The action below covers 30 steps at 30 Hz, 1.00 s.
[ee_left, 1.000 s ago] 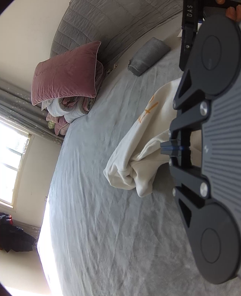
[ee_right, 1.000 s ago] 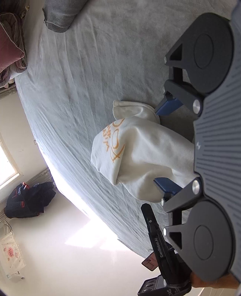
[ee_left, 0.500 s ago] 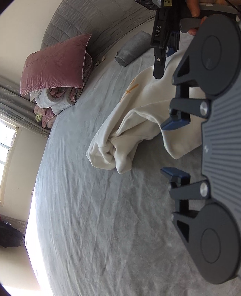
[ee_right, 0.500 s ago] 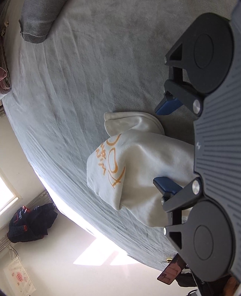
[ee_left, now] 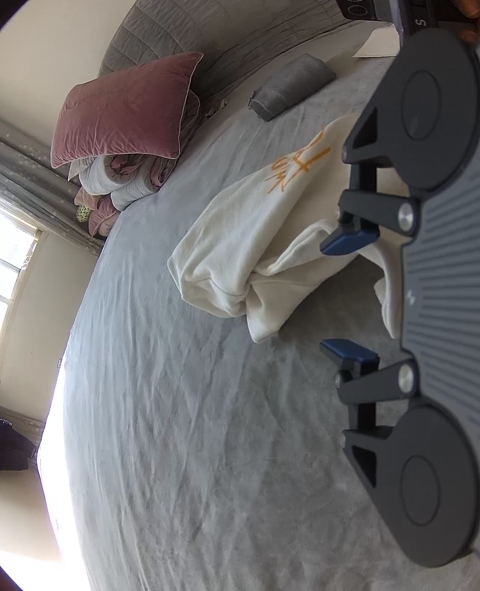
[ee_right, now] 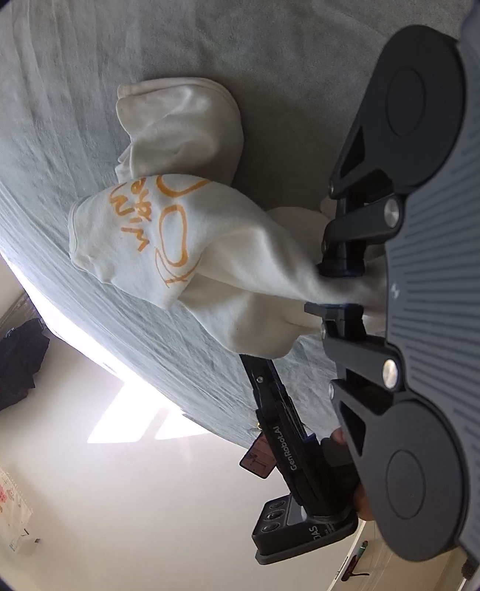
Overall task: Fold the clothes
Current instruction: 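Grasp the sweatshirt with the left gripper while the right gripper holds its fabric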
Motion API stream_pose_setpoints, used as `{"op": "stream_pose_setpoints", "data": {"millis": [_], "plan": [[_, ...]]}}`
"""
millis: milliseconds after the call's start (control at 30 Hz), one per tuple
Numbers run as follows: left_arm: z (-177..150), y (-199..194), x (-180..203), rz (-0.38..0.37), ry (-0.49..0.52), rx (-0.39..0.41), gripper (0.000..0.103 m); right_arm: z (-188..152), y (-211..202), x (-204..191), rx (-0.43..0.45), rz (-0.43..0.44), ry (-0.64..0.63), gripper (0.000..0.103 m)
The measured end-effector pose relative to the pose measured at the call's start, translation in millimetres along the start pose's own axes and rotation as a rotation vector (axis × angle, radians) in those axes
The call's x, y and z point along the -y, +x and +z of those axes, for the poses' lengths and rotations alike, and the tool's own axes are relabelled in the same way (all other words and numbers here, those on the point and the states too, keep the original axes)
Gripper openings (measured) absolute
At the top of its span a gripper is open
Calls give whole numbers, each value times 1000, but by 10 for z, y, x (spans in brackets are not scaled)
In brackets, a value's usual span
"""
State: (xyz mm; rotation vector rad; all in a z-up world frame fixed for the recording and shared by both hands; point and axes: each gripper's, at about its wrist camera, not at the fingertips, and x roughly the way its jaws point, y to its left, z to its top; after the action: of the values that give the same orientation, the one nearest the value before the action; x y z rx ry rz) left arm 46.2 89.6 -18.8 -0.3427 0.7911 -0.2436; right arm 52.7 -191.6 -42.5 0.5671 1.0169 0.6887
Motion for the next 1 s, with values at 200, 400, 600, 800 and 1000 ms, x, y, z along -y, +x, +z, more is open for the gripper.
{"op": "stream_pose_setpoints", "data": {"millis": [200,400,600,800,1000], "plan": [[74,60,-43,-21,-70,8,52,-165,278,-196,-145,52,-82,15],[86,255,-19,-6,-99,-23,52,-181,352,-291,-195,30,-177,21],[161,422,-43,19,-147,-28,52,61,139,-208,-132,29,-183,52],[261,506,-71,16,-208,5,52,312,-92,-60,16,40,-113,52],[268,636,-56,5,-242,5,49,342,-355,211,187,9,63,52]]}}
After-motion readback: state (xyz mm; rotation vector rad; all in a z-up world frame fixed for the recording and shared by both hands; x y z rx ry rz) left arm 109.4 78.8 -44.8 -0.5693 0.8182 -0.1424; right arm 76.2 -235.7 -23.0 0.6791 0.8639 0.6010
